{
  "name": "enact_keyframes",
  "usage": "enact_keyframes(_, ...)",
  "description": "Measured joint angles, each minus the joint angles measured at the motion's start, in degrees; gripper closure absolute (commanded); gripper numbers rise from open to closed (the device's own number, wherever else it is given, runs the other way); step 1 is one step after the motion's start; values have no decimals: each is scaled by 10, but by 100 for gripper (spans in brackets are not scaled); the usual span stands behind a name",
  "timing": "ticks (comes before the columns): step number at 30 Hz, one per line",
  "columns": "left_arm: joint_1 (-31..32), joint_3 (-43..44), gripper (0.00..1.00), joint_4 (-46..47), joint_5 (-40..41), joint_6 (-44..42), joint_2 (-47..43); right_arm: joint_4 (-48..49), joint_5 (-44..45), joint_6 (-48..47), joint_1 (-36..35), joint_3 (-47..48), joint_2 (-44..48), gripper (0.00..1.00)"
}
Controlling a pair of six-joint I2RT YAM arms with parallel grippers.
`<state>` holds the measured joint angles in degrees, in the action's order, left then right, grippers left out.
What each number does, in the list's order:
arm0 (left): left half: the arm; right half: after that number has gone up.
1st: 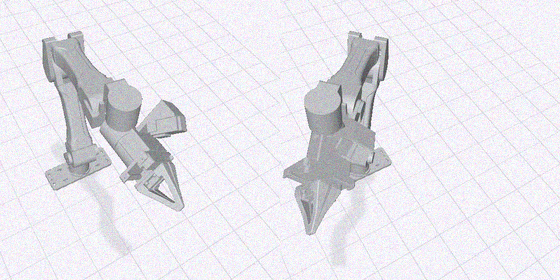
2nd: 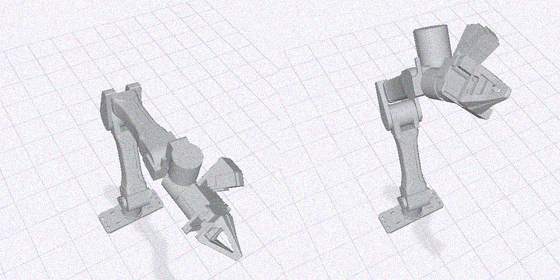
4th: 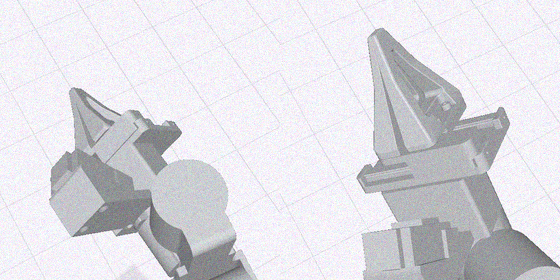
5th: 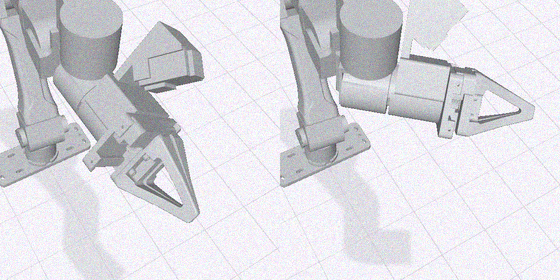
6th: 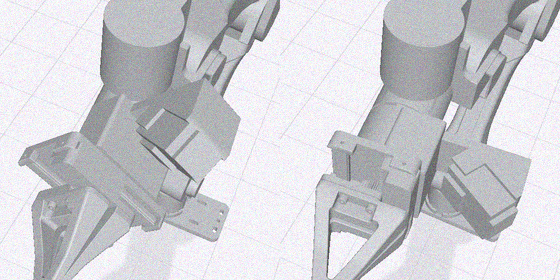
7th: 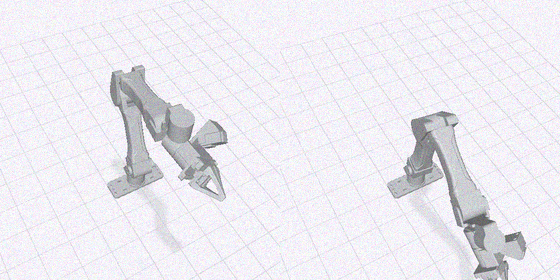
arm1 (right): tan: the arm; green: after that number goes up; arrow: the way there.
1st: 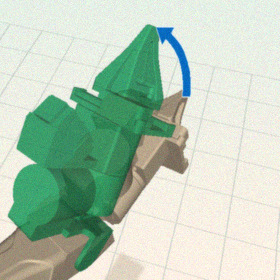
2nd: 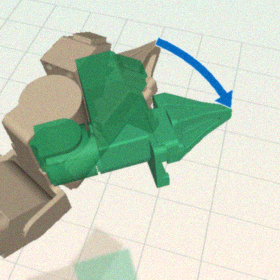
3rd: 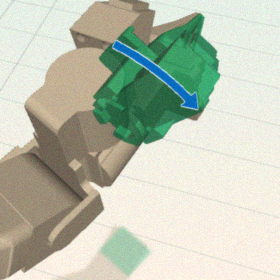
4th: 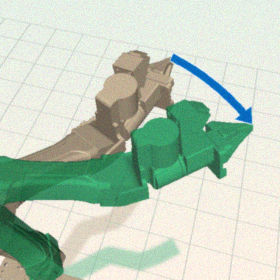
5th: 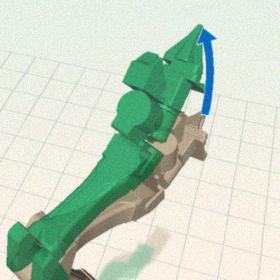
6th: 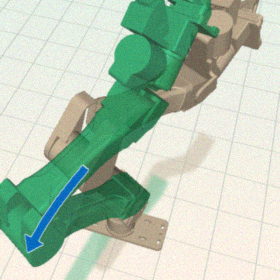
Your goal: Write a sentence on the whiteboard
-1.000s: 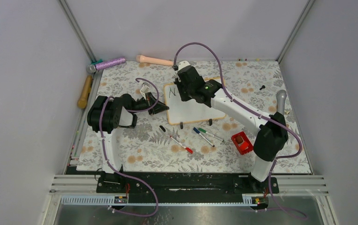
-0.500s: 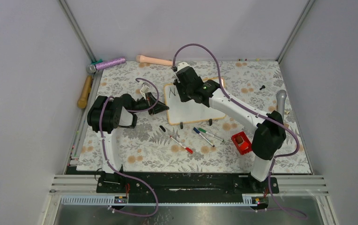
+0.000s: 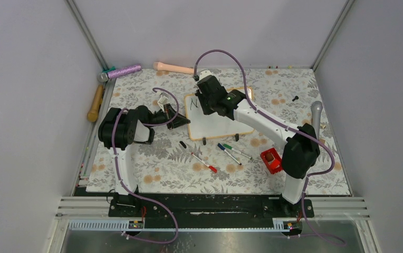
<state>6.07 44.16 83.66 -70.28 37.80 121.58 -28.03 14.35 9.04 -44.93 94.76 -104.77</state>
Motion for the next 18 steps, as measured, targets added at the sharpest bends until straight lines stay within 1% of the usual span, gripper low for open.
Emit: enact_keyframes(18,0,0,100,0,0,0,0,-2,20,0,0,1,0,100)
